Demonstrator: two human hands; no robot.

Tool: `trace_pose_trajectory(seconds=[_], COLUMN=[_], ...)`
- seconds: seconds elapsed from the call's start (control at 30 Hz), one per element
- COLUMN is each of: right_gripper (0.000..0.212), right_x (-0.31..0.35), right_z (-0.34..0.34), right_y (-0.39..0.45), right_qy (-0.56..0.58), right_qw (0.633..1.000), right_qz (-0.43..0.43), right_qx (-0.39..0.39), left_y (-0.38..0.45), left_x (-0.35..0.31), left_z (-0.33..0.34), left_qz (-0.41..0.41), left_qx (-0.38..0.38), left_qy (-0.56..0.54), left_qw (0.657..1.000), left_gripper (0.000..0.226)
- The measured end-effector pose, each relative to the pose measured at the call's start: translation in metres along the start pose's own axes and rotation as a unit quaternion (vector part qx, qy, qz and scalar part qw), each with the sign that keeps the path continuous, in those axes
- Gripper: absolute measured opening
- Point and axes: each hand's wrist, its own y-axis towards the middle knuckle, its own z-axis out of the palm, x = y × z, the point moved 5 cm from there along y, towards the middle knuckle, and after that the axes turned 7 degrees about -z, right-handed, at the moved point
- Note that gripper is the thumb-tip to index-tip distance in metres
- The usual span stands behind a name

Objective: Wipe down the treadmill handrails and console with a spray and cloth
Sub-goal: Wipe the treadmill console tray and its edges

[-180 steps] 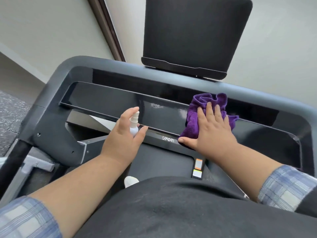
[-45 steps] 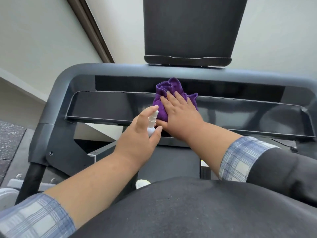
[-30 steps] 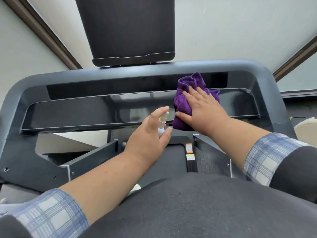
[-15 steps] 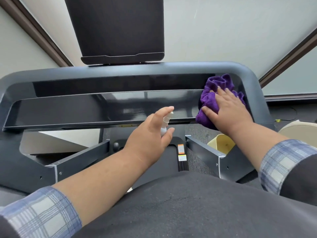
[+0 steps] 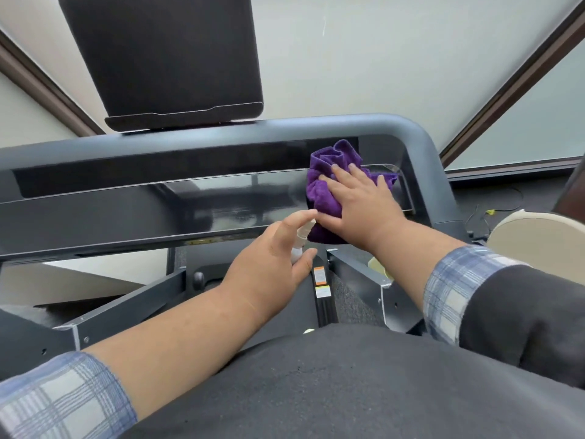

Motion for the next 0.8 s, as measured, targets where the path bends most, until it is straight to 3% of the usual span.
trace_pose_trajectory(seconds=[0.13,0.37,0.8], right_gripper=[0.096,0.100,0.118], right_x=[-0.042,-0.021,0.116], right_z=[-0.006,-0.002,0.016], right_y=[-0.015,-0.008,0.044], right_qy=[-0.003,-0.017,-0.036], right_qw=[1.000,0.999,0.999], right_qz=[0.024,0.047,-0.019], right_qx=[-0.006,-0.013,0.009], left_y=[0.000,-0.012,-0.053], left_x=[-0.007,0.000,0.061], left_z=[0.005,-0.006,-0.055], left_qz=[-0.002,-0.032,-0.100], left_qx=[0.005,-0.015,-0.081], left_qy=[0.006,0.012,-0.007], left_qw=[1.000,0.999,0.992], left_gripper=[0.063,0.061,0.064])
